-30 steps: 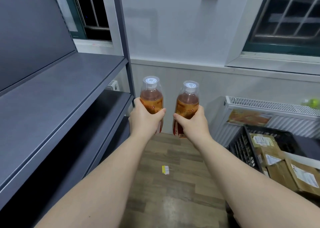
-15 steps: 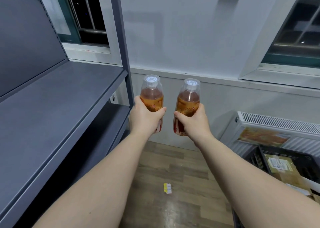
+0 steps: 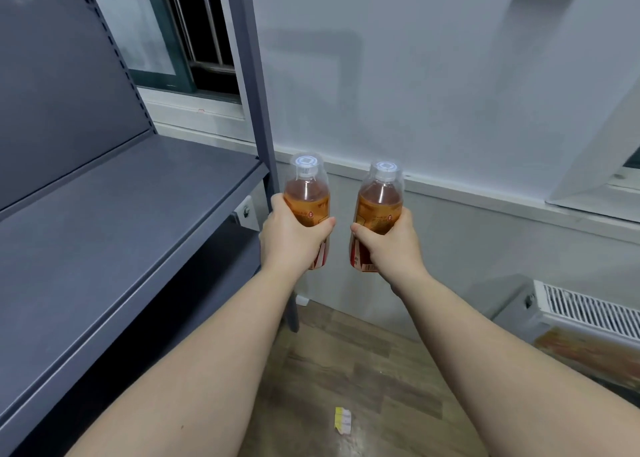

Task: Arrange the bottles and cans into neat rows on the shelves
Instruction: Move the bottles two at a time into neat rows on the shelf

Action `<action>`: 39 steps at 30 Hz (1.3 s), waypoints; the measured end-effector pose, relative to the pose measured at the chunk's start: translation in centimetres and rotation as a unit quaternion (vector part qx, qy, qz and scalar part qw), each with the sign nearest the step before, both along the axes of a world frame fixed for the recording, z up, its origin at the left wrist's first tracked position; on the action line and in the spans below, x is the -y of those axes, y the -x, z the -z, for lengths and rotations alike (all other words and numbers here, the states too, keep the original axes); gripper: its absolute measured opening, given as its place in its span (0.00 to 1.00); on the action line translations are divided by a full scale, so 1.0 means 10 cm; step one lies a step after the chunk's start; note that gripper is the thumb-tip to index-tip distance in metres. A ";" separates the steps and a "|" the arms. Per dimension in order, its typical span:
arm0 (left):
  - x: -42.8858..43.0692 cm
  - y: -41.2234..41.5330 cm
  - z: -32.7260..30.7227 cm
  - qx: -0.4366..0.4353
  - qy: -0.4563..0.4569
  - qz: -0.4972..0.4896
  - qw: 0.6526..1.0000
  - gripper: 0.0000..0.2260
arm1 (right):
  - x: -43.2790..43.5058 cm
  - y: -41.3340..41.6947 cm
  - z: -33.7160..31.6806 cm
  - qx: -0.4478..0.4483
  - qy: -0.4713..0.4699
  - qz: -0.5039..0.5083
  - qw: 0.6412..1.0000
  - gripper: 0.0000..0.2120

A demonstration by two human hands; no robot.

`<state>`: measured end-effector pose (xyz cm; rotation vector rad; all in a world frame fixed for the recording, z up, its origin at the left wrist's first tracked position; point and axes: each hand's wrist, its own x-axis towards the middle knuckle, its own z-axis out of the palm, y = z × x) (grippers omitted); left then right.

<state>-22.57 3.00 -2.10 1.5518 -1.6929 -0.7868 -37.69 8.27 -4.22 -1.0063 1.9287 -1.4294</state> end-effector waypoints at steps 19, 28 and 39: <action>1.43 -0.67 -0.38 0.011 0.065 -0.171 0.983 0.31 | 1.80 -0.56 -0.30 0.012 0.041 -0.204 0.978 0.27; 2.09 -1.45 -0.48 0.005 0.066 -0.261 0.963 0.30 | 2.70 -1.30 -0.49 -0.007 0.050 -0.272 0.961 0.28; 2.36 -2.08 -0.43 0.013 0.057 -0.371 0.927 0.28 | 3.37 -2.02 -0.50 -0.021 0.041 -0.333 0.942 0.32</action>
